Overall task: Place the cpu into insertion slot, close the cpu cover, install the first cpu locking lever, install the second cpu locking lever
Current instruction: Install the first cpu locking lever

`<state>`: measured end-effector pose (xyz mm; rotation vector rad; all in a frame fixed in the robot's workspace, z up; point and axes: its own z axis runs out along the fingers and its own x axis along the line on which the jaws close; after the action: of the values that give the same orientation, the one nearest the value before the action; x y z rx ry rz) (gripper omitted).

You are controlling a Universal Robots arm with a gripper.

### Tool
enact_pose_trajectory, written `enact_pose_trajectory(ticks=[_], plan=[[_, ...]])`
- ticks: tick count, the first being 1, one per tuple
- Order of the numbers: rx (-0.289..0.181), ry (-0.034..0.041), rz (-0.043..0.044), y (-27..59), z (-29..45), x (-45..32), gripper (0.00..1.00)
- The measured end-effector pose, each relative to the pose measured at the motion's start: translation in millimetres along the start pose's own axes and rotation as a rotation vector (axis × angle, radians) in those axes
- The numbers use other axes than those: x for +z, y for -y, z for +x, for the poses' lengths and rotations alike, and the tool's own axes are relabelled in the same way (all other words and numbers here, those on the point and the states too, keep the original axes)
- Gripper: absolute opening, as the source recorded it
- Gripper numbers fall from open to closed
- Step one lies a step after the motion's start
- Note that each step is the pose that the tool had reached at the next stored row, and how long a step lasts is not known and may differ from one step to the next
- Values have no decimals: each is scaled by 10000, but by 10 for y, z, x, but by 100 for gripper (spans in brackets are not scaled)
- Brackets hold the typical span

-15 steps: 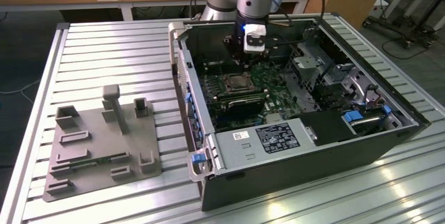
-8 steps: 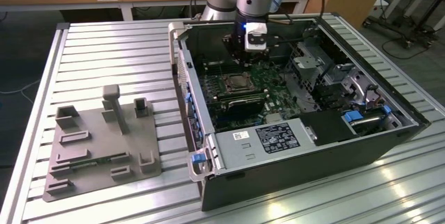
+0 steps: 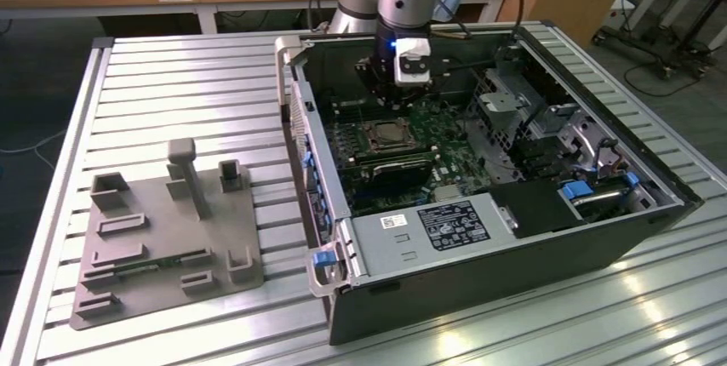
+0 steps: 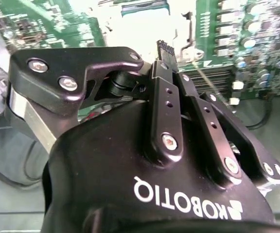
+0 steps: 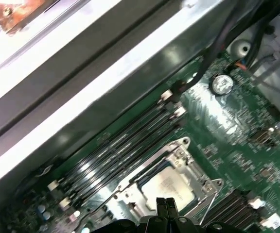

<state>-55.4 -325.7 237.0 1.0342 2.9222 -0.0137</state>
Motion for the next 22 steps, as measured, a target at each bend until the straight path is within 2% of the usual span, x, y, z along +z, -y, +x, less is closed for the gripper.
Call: enact_pose_trajectory(ticks=[5,10,13,18,22], plan=[[-201,-1,-9,61,76,0,10],[-926,-3,-36,65,81,0,10],[-1192,-5,-47,67,83,-3,10],[-1315,-6,-53,81,100,-32,10],[-1346,-5,-55,143,177,-40,10]])
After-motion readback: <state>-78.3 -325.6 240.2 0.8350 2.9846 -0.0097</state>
